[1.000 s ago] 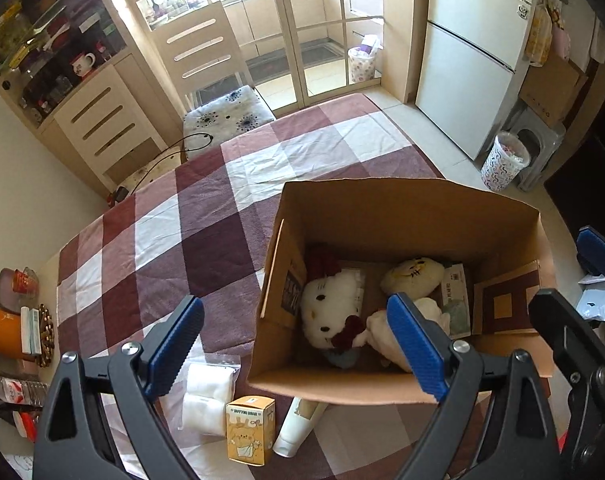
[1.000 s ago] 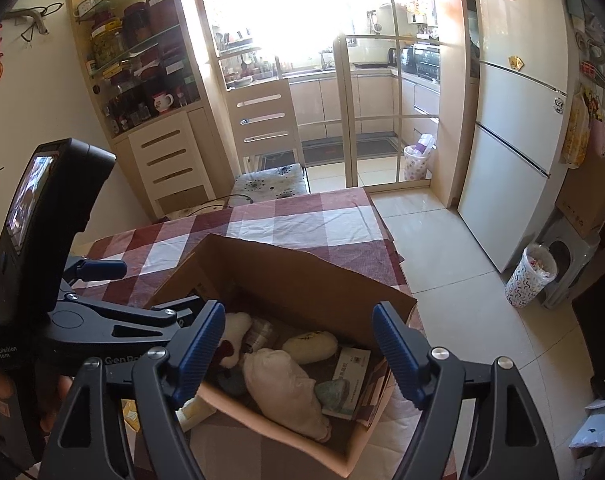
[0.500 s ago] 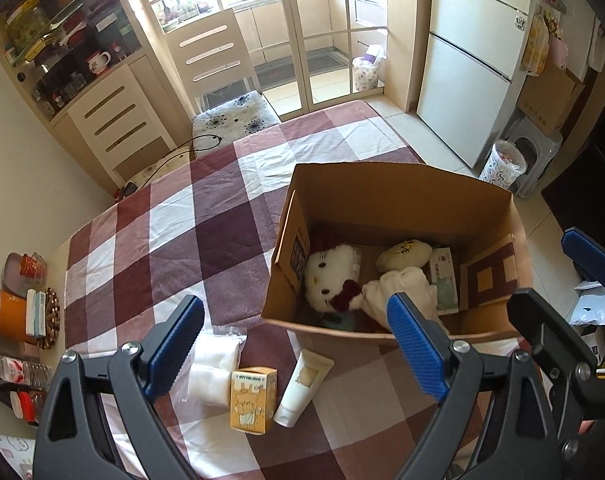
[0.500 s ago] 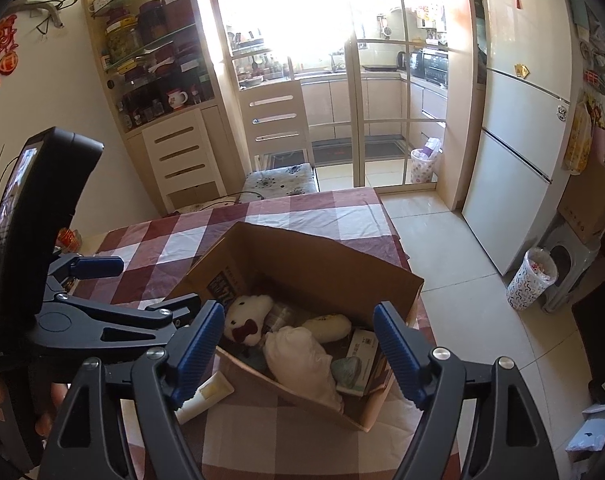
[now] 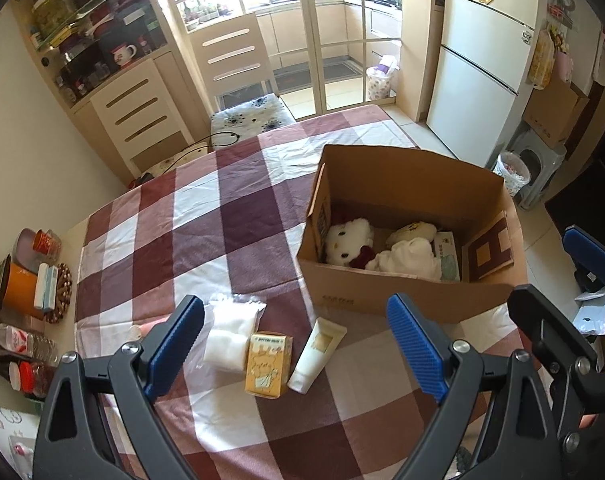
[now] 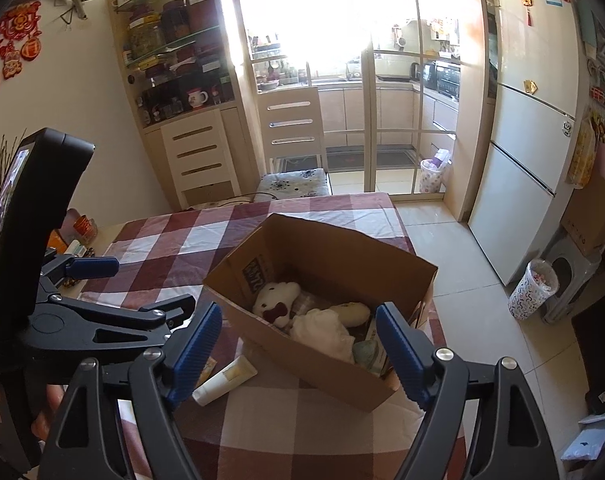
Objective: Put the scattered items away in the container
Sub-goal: 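Move both open tools back toward the cotton bag and yellow box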
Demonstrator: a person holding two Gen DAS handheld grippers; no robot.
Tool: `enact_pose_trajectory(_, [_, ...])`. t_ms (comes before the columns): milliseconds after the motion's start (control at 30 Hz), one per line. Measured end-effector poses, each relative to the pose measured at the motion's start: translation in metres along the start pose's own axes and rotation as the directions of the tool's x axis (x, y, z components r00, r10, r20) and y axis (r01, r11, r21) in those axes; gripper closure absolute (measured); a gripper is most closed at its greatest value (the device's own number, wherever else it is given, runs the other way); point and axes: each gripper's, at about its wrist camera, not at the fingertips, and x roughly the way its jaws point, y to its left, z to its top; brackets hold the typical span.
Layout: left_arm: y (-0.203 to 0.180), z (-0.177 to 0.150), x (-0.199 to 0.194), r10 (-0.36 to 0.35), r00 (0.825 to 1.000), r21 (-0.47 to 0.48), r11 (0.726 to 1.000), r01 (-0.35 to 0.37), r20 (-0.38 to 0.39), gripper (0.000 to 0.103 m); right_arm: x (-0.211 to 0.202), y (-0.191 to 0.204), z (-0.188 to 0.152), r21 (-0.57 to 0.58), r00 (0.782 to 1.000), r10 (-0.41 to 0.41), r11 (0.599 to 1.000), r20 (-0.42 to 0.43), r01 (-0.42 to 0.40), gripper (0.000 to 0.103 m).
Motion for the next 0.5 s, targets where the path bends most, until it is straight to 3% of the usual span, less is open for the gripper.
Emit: enact_pose_trajectory(500, [0.018, -0.045, -0.023, 0.020, 1.000, -0.017, 1.000, -0.020, 0.001, 0.009, -0.023, 0.032, -0.021, -0.038, 1.000, 0.017, 0.999, -0.007, -0.017, 0.021])
